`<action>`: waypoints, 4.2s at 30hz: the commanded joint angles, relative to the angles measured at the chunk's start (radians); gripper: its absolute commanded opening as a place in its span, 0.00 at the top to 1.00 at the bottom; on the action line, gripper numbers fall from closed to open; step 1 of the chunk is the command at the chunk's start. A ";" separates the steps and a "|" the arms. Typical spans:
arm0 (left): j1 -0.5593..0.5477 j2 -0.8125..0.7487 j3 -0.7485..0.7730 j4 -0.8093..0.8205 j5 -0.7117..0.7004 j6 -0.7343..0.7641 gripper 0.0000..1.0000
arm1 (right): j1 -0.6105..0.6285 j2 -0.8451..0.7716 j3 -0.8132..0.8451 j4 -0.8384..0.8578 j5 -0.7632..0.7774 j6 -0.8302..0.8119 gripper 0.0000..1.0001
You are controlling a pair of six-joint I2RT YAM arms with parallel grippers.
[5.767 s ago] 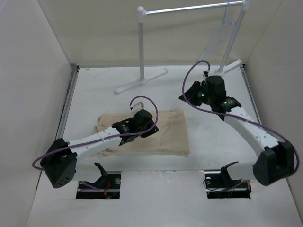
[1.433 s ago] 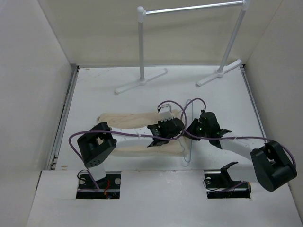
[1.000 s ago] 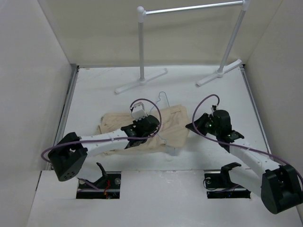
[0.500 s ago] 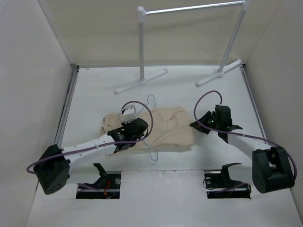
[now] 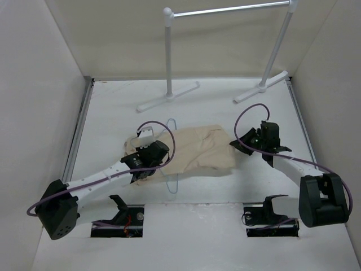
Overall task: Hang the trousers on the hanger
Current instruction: Place the trousers on the hanger, then place the hanger at the clothesline.
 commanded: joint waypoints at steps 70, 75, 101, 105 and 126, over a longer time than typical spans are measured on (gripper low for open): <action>-0.095 0.037 0.966 0.146 -0.025 0.325 0.41 | 0.520 -0.179 0.702 0.000 0.041 -0.161 0.96; -0.006 -0.067 0.815 0.083 -0.015 0.267 0.00 | 0.358 -0.044 0.901 -0.078 -0.044 -0.232 0.97; 0.289 -0.285 0.110 -0.120 0.376 -0.109 0.00 | 0.017 0.638 1.571 -0.350 -0.141 -0.348 0.95; 0.322 -0.261 0.106 -0.123 0.399 -0.115 0.00 | 0.017 0.636 1.528 -0.328 -0.104 -0.335 0.78; 0.367 -0.014 0.311 -0.180 0.417 -0.074 0.00 | -0.012 0.060 0.938 -0.280 0.155 -0.339 0.00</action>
